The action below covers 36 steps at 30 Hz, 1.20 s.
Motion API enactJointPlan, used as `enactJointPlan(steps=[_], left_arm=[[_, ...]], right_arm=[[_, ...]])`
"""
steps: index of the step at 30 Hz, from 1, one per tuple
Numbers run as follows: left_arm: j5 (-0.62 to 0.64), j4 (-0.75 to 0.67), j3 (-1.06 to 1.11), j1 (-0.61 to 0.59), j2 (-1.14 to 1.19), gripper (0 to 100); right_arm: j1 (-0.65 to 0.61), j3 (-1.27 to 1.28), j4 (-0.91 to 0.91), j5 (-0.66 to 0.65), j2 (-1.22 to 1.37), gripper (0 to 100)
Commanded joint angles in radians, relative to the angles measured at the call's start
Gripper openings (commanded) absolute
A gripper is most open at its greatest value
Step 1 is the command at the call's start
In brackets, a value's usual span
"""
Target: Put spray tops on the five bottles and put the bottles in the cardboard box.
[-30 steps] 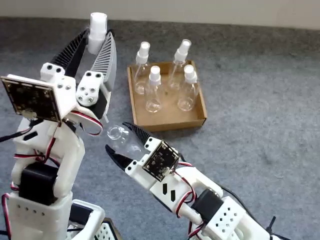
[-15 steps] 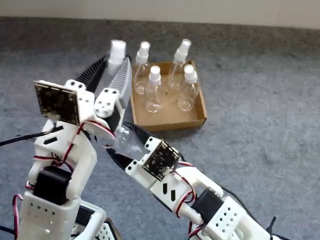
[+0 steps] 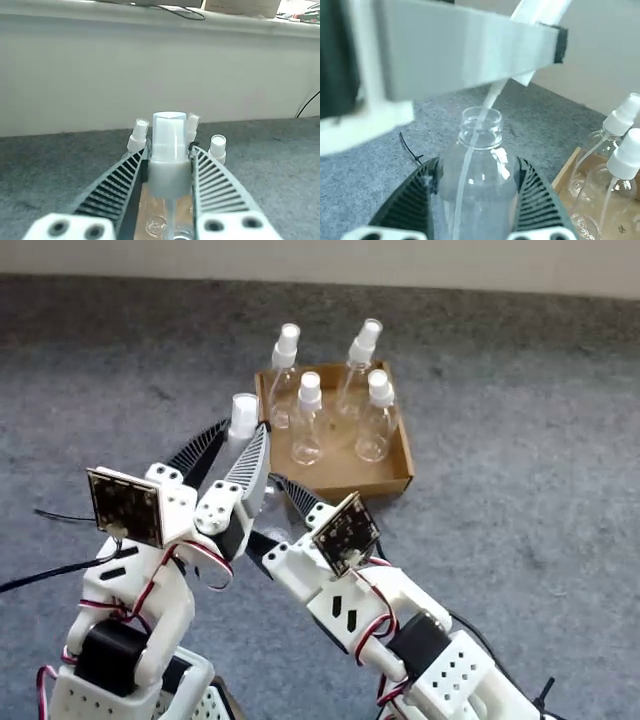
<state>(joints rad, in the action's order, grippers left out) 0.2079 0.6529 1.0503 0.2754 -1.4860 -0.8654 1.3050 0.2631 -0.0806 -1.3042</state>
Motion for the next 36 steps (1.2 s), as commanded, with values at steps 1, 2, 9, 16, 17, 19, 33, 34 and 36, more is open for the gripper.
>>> enactJointPlan(steps=[1,2,9,16,17,19,33,34,36], left_arm=[[0.009,-0.028,0.073,0.005,-0.018,1],[0.011,-0.028,0.082,-0.001,-0.019,3],[0.060,0.011,0.081,-0.027,-0.019,16],[0.066,0.025,0.041,-0.030,-0.021,16],[0.066,0.025,0.028,-0.030,-0.021,16],[0.064,0.025,-0.007,-0.030,-0.021,17],[-0.009,0.074,-0.229,-0.031,-0.019,17],[-0.011,0.074,-0.248,-0.031,-0.019,17],[-0.046,0.069,-0.271,-0.051,-0.012,17]], right_arm=[[-0.019,-0.008,-0.002,-0.025,-0.022,0.5],[-0.018,-0.008,-0.002,-0.025,-0.022,0.5],[-0.015,-0.012,-0.002,-0.025,-0.022,0.5],[-0.013,-0.010,-0.002,-0.025,-0.022,0.5],[-0.013,-0.010,-0.002,-0.025,-0.022,0.5],[-0.013,-0.010,-0.004,-0.025,-0.022,0.5],[0.041,-0.005,-0.062,-0.025,-0.022,0.5],[0.041,-0.005,-0.062,-0.025,-0.022,0.5],[0.041,-0.005,-0.061,-0.025,-0.022,0.5]])
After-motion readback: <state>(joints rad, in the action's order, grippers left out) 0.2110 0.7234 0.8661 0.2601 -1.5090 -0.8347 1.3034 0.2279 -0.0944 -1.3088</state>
